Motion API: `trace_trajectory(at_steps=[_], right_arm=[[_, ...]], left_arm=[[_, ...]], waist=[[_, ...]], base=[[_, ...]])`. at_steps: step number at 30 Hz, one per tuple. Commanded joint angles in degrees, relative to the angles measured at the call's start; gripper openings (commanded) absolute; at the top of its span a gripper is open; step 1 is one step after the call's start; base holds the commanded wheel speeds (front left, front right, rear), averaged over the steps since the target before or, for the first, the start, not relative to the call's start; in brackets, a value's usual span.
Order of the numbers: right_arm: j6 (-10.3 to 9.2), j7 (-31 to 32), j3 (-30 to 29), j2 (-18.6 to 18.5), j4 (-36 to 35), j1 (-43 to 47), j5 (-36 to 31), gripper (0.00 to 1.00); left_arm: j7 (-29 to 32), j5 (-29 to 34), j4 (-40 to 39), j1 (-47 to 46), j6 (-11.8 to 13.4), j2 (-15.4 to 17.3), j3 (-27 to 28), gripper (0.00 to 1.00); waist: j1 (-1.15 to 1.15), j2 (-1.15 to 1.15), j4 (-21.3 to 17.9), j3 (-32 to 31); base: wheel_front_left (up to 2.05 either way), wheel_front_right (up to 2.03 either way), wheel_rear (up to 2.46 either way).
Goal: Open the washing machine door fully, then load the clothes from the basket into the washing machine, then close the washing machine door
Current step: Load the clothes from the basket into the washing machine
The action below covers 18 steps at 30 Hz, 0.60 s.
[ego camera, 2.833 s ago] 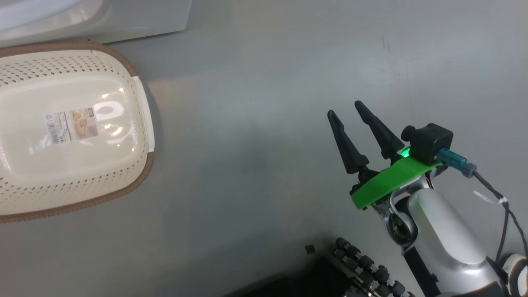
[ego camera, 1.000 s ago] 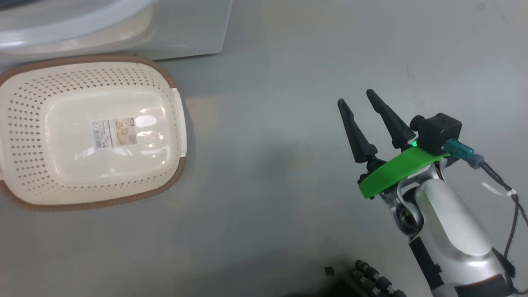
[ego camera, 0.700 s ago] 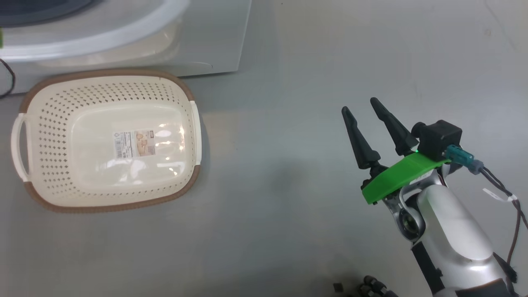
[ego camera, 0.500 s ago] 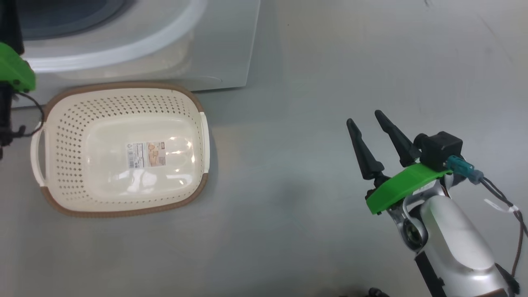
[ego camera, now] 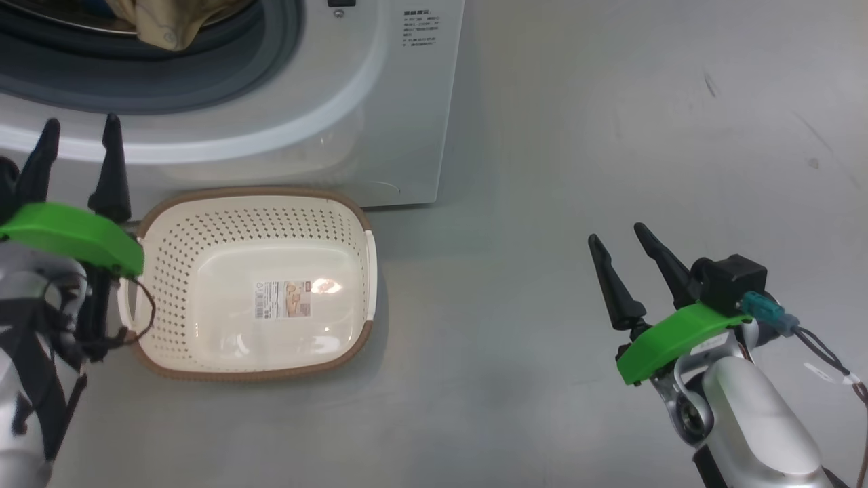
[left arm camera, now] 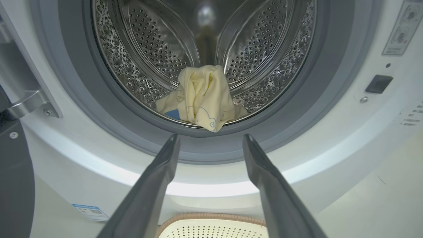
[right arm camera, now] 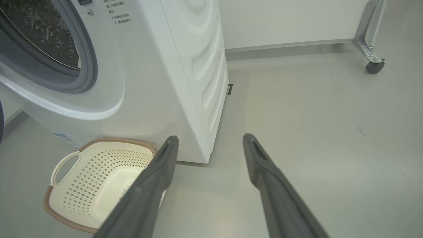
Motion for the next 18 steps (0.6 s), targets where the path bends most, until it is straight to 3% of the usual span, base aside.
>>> trace_trajectory(at_steps=[1,10,18], right_arm=[[0.01,-0.56,0.63,-0.04,-1.29,0.65,-0.35,1.0],[0.01,-0.56,0.53,-0.04,-1.53,2.74,-0.51,1.0],[0.01,-0.56,0.7,-0.04,-1.76,3.81,-0.48,1.0]], left_arm=[[-0.54,1.17,-3.54,1.36,0.99,2.48,3.8,1.0],[-0.55,8.01,-18.54,16.78,5.05,0.08,11.95,1.0],[-0.55,14.21,-24.49,26.53,4.7,-5.09,16.33,1.0]], waist=[[0.01,-0.01,0.39,-0.99],[0.01,-0.01,0.23,-3.33],[0.01,-0.01,-0.27,-4.71]], base=[[0.0,0.0,0.0],[0.0,0.0,0.0],[0.0,0.0,0.0]])
